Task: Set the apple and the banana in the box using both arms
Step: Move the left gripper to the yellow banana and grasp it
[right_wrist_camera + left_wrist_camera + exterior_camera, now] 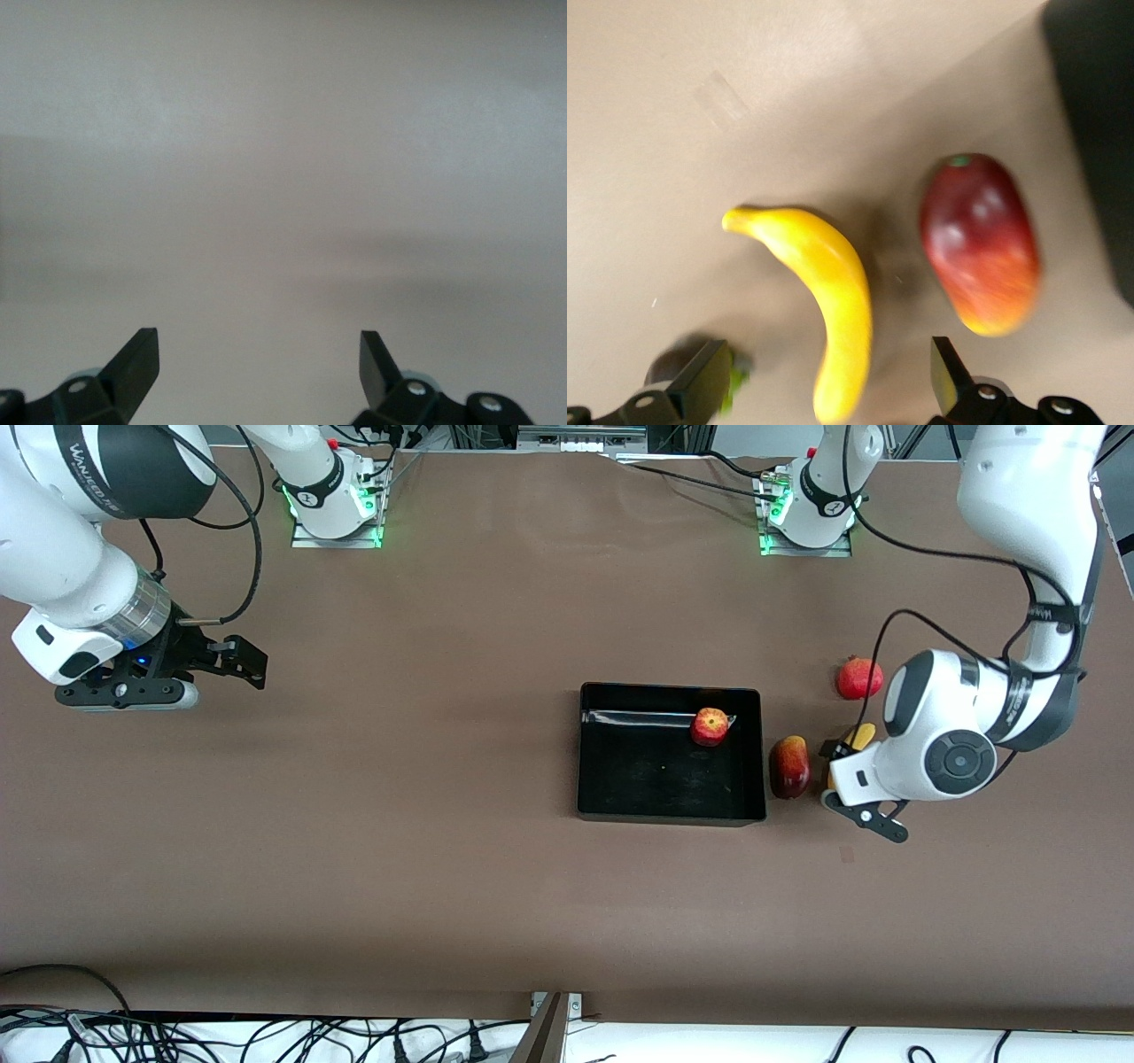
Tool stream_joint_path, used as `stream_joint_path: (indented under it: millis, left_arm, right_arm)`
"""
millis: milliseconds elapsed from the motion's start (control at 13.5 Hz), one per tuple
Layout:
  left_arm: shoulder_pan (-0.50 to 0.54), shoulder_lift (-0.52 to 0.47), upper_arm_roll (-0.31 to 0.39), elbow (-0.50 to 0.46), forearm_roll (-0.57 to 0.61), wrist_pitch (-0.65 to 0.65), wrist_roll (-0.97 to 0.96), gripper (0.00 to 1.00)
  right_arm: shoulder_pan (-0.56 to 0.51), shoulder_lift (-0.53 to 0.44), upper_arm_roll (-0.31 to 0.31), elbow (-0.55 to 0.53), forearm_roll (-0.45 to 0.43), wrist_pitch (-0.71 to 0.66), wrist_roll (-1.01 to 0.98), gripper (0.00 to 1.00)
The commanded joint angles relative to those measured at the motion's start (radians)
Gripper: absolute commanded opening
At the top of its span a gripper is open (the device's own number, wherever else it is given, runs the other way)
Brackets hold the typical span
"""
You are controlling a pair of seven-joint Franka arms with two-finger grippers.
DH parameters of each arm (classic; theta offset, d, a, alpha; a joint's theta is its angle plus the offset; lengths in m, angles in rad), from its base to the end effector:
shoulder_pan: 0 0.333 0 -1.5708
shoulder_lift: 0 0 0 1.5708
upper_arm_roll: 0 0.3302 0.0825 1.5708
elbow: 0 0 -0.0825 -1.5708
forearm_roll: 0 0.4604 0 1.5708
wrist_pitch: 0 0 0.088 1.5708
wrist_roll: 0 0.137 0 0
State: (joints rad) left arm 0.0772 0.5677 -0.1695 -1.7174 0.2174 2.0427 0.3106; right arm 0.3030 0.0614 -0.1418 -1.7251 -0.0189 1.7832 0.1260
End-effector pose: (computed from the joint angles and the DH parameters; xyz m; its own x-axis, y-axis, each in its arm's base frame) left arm 0.7025 -0.0428 0.1787 0.8469 -0.4726 -0.2437 -0.4873 -0.8732 -0.0002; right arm 0.6490 0.1050 0.5027 0.9992 0.0395 0.0007 0.0394 -0.9989 0.0273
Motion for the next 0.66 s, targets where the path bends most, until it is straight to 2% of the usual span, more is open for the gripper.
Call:
stream_joint_path:
  millis: [0, 148, 222, 295, 369, 443, 517, 591]
  left_arm:
    - [0.047, -0.017, -0.01, -0.151, 0.022, 0.198, 0.056, 1.0]
    - [0.056, -0.009, -0.01, -0.223, 0.022, 0.296, 0.056, 1.0]
    - [0.056, -0.006, -0.01, -0.231, 0.022, 0.304, 0.056, 0.98]
    - [0.056, 0.0, -0.01, -0.231, 0.022, 0.301, 0.058, 0.68]
    - [0.058, 0.0, -0.01, -0.228, 0.022, 0.295, 0.061, 0.34]
    - [0.064, -0.008, -0.01, -0.225, 0.022, 0.278, 0.061, 0.13]
    - [0.062, -0.011, -0.012, -0.22, 0.022, 0.254, 0.061, 0.0]
    - [0.064, -0.012, -0.015, -0.211, 0.02, 0.238, 0.059, 0.0]
  right_arm:
    - [-0.004, 0.008, 0.002, 0.018, 0.008, -0.002, -0.011, 1.0]
    - [-0.004, 0.008, 0.002, 0.018, 0.008, -0.002, -0.011, 1.0]
    - [-0.004, 0.008, 0.002, 0.018, 0.008, -0.002, -0.011, 1.0]
    - [-0.004, 0.008, 0.002, 0.018, 0.008, -0.002, -0.011, 1.0]
    - [-0.004, 0.008, 0.002, 0.018, 0.008, -0.002, -0.011, 1.0]
    - [-0.004, 0.008, 0.002, 0.018, 0.008, -0.002, -0.011, 1.0]
    - [-0.002, 0.008, 0.002, 0.018, 0.008, -0.002, -0.011, 1.0]
    - [-0.002, 0.008, 0.002, 0.018, 0.008, -0.002, -0.011, 1.0]
